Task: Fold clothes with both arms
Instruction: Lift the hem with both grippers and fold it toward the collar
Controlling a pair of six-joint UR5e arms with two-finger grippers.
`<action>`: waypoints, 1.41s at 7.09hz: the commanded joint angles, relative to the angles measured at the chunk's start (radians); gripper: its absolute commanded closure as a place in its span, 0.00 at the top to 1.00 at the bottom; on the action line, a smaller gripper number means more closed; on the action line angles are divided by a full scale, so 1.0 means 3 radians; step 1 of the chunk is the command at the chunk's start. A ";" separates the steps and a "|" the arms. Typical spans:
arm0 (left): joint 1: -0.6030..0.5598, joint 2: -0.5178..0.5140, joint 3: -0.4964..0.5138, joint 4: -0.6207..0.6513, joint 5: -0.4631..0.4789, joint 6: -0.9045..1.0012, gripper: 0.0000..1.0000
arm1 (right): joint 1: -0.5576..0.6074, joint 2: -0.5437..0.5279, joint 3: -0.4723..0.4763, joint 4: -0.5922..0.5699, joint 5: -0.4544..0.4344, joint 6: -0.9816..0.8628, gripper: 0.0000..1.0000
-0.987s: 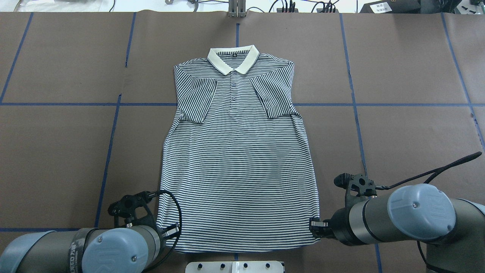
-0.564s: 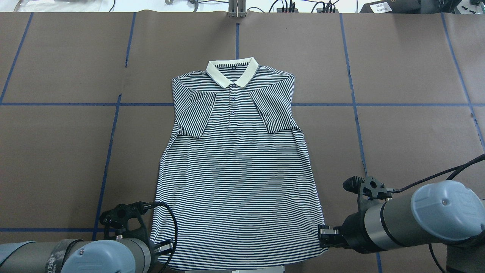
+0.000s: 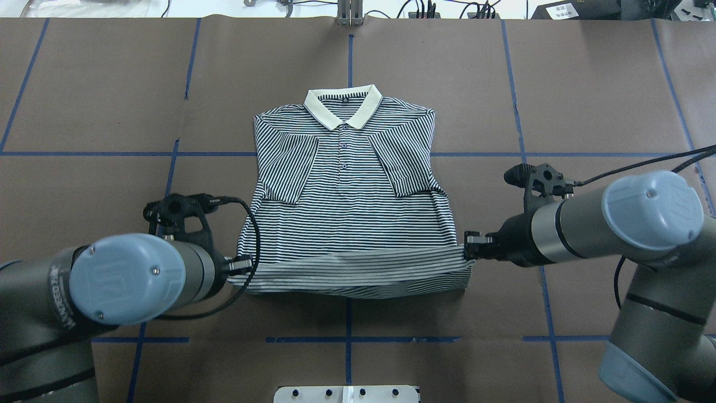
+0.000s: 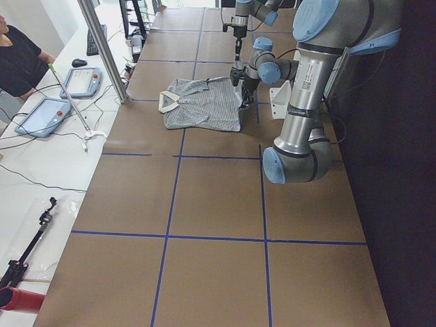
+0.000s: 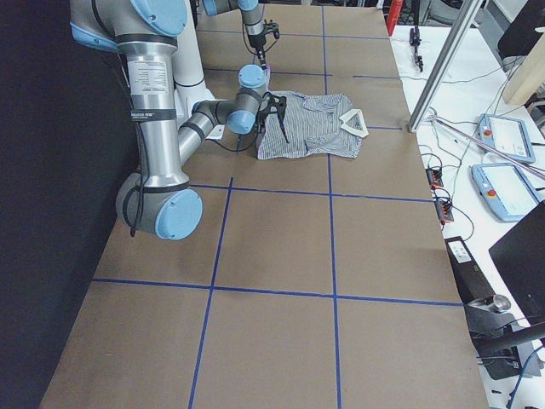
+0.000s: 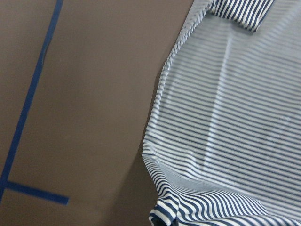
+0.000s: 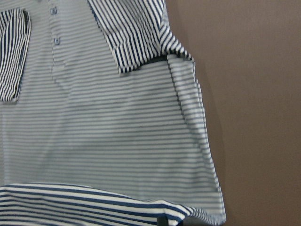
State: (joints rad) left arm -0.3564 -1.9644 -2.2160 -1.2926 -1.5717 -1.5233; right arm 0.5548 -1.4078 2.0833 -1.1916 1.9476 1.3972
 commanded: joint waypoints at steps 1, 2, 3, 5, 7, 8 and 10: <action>-0.0376 -0.0053 0.0634 -0.0617 -0.0033 0.0225 0.00 | 0.0445 0.0701 -0.0896 0.0004 0.0012 -0.0066 0.00; -0.0488 -0.0134 0.0865 -0.0803 -0.0033 0.0230 0.00 | 0.0598 0.0897 -0.1199 0.0009 0.0113 -0.0081 0.00; -0.0661 -0.0246 0.1044 -0.0876 -0.0033 0.0235 0.00 | 0.0727 0.1050 -0.1435 0.0024 0.0200 -0.0116 0.00; -0.0933 -0.0390 0.1514 -0.1344 -0.0033 0.0424 0.00 | 0.0901 0.1367 -0.2073 0.0360 0.0262 -0.0112 0.00; -0.1077 -0.0503 0.2036 -0.1779 -0.0033 0.0465 0.00 | 0.0988 0.1817 -0.2687 0.0423 0.0283 -0.0117 0.00; -0.1103 -0.0503 0.2306 -0.2126 -0.0028 0.0465 0.00 | 0.0994 0.1870 -0.2817 0.0520 0.0278 -0.0117 0.00; -0.1123 -0.0584 0.2406 -0.2226 -0.0028 0.0460 0.00 | 0.0994 0.1997 -0.3072 0.0658 0.0248 -0.0117 0.00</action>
State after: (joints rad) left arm -0.6895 -2.1220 -1.5169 -1.9363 -1.5802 -1.3840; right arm 0.8520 -0.8385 1.2136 -1.0152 2.0275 1.3623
